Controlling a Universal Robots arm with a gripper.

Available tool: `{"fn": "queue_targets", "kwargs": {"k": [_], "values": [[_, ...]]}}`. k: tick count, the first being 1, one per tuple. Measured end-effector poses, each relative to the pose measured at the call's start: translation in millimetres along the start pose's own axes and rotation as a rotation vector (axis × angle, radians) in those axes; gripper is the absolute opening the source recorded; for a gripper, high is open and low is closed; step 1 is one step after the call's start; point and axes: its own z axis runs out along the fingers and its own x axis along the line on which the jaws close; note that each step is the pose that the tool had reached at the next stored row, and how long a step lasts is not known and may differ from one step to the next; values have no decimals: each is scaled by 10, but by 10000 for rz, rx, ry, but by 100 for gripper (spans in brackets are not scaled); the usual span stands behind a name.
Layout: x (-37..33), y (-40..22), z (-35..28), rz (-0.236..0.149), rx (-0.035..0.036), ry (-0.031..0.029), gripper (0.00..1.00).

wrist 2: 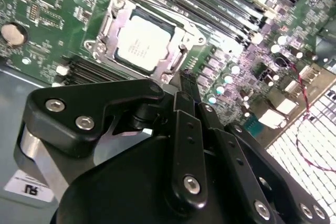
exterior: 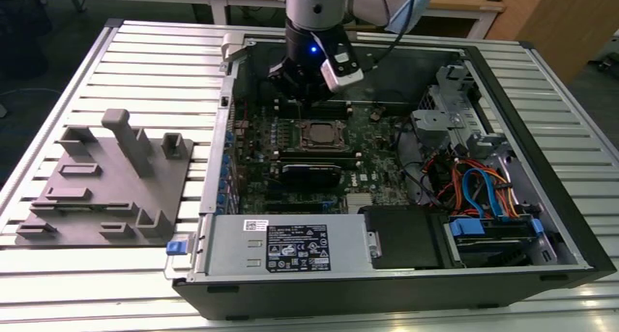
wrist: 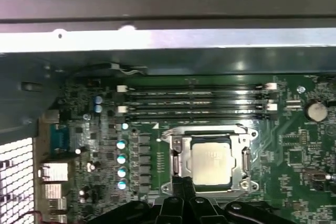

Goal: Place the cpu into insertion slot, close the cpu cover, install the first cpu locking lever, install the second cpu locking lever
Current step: 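Install the first cpu locking lever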

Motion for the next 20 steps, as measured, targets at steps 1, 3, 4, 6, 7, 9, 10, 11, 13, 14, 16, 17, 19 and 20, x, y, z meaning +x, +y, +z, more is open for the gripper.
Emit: {"fn": "queue_targets", "kwargs": {"k": [1, 3, 4, 6, 7, 9, 10, 11, 13, 14, 16, 17, 19, 20], "values": [[17, -1, 0, -1, -16, 0, 10], [59, -2, 0, -1, -35, 1, 10], [84, -3, -1, -1, -41, 1, 10], [131, -5, -1, -4, -50, 1, 10], [154, -5, -1, -4, -55, 2, 10], [190, -6, -1, -4, -67, 3, 10], [201, -6, -1, -4, -75, 2, 10], [210, -4, -2, -4, -82, 3, 10], [220, 4, -1, -4, -92, 2, 10], [223, 10, -2, -5, -92, 3, 10], [225, 26, -2, -10, -92, 3, 10], [225, 36, -1, -13, -93, 2, 10], [227, 55, -1, -16, -93, 3, 10], [227, 65, -1, -18, -93, 3, 10]]}}
